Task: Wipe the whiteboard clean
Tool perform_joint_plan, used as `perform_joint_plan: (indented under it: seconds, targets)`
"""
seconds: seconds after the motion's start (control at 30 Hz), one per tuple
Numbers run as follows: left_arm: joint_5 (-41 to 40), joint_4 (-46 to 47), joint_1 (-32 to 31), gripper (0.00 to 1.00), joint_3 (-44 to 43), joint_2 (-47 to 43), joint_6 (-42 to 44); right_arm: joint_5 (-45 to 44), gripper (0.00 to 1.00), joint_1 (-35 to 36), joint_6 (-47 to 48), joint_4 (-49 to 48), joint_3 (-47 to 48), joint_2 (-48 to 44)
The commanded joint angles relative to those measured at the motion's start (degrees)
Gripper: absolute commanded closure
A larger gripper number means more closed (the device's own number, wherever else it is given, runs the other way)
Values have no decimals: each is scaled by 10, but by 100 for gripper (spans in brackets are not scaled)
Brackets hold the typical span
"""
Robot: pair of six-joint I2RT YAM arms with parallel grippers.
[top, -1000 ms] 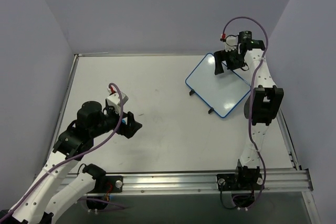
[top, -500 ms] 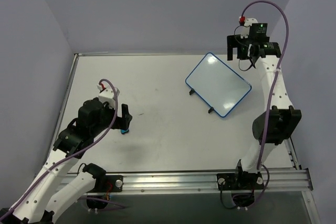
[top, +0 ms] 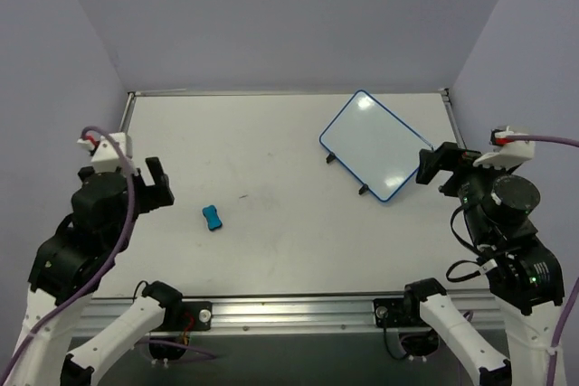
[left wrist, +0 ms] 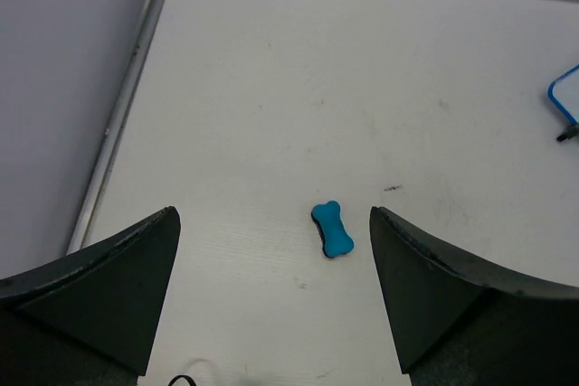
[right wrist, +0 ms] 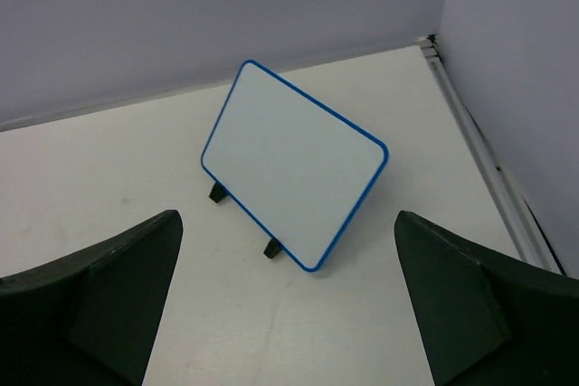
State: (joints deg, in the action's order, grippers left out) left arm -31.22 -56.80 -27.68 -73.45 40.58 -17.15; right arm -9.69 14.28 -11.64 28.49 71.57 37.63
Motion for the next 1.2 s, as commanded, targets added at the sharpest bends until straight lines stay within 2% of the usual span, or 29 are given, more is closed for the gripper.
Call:
perform_joint_plan:
  seconds: [0.0, 0.2, 0.23, 0.3, 0.47, 0.6, 0.83, 1.17]
  targets:
    - [-71, -69, 3, 6, -44, -47, 23, -98, 0, 0, -3, 105, 4, -16]
    - [-109, -105, 3, 6, -30, -67, 35, -95, 0, -2, -27, 59, -35, -79]
    - [-111, -109, 3, 6, -31, -69, 32, -139, 0, -1, -35, 70, -30, -77]
    - [-111, -108, 3, 6, -35, -71, 28, -162, 0, -1, -37, 78, -28, -76]
    - [-105, -70, 3, 6, -25, -79, 38, -160, 0, -1, -2, 56, -42, -87]
    - [-103, -23, 3, 6, 5, -89, 55, -201, 0, -1, 17, 53, -51, -96]
    - [-75, 49, 3, 6, 68, -116, 60, -199, 0, -2, 28, 29, -85, -100]
    - [-98, 63, 3, 6, 90, -137, 58, -192, 0, -1, 43, 0, -107, -106]
